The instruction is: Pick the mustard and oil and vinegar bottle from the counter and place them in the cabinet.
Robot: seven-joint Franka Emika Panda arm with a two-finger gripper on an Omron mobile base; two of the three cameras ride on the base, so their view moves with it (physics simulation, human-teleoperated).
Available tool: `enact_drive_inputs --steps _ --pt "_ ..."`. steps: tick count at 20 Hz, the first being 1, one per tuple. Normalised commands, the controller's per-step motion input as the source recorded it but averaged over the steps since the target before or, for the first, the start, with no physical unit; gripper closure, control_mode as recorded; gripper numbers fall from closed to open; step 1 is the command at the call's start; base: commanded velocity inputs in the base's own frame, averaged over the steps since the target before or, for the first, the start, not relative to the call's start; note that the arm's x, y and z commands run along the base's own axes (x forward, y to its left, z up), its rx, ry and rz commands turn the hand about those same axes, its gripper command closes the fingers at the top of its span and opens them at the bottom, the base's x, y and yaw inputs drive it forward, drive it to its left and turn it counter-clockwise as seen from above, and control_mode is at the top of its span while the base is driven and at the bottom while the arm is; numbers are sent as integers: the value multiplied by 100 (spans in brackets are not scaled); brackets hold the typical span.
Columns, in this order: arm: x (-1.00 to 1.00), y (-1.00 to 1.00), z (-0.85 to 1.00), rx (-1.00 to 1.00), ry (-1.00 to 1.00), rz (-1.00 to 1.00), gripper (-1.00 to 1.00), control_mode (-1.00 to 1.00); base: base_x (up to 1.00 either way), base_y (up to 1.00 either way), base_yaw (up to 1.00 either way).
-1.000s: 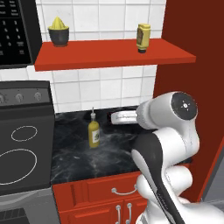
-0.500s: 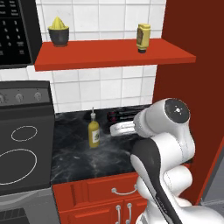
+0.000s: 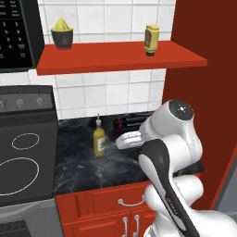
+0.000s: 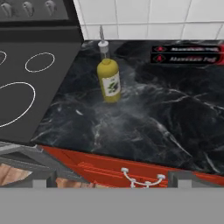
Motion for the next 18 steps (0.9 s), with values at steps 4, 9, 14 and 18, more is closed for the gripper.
enact_drive_inputs --steps 4,9,14,18 --pt "15 0 -11 -4 12 8 -100 -100 0 0 0" --pt "5 0 -6 -5 2 10 -100 -100 0 0 0" --pt "0 0 -11 -4 0 11 -100 -100 0 0 0" --pt "3 0 -21 -1 -5 12 -100 -100 0 0 0"
